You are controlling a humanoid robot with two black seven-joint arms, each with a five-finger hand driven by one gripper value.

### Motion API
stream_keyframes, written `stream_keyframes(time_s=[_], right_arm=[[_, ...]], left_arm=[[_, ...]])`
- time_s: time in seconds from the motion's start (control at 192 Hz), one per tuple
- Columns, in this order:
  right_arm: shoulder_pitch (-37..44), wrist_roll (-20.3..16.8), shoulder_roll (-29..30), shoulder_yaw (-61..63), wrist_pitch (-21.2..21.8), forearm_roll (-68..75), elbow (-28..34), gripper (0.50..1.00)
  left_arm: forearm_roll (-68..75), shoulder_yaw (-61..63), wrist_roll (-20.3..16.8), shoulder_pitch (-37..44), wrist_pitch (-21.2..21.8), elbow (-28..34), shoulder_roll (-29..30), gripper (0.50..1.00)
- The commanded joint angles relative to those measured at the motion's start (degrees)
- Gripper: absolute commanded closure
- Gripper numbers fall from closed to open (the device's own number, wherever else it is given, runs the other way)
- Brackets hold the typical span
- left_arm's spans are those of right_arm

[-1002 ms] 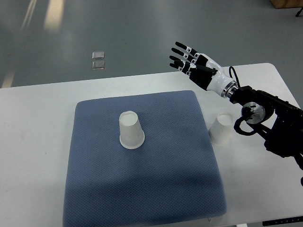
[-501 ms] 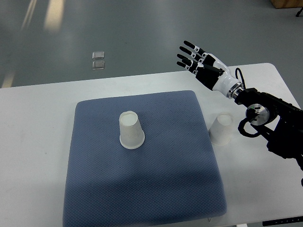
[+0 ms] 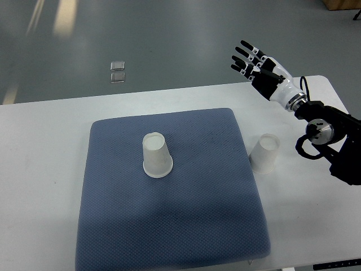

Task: Stack paper cups
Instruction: 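Lower the right hand beside the white paper cup off the pad, then close the right hand fingers around the white paper cup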

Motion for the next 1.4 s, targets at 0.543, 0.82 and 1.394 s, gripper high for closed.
stream_keyframes(time_s=[0.543,0.82,1.394], right_arm=[[3.2,7.8,-35.0,-5.3,4.3,-57.7,30.9,0.581],[5.2,7.7,-36.5,-9.5,3.8,-69.7,37.4,0.581],[6.0,7.3,-25.2,-19.3,-7.3,-80.4,29.8,0.581]], left_arm=[[0.0,0.0,0.0,0.0,0.0,0.0,0.0,0.5],[0.0,0.0,0.0,0.0,0.0,0.0,0.0,0.5],[0.0,0.0,0.0,0.0,0.0,0.0,0.0,0.5]])
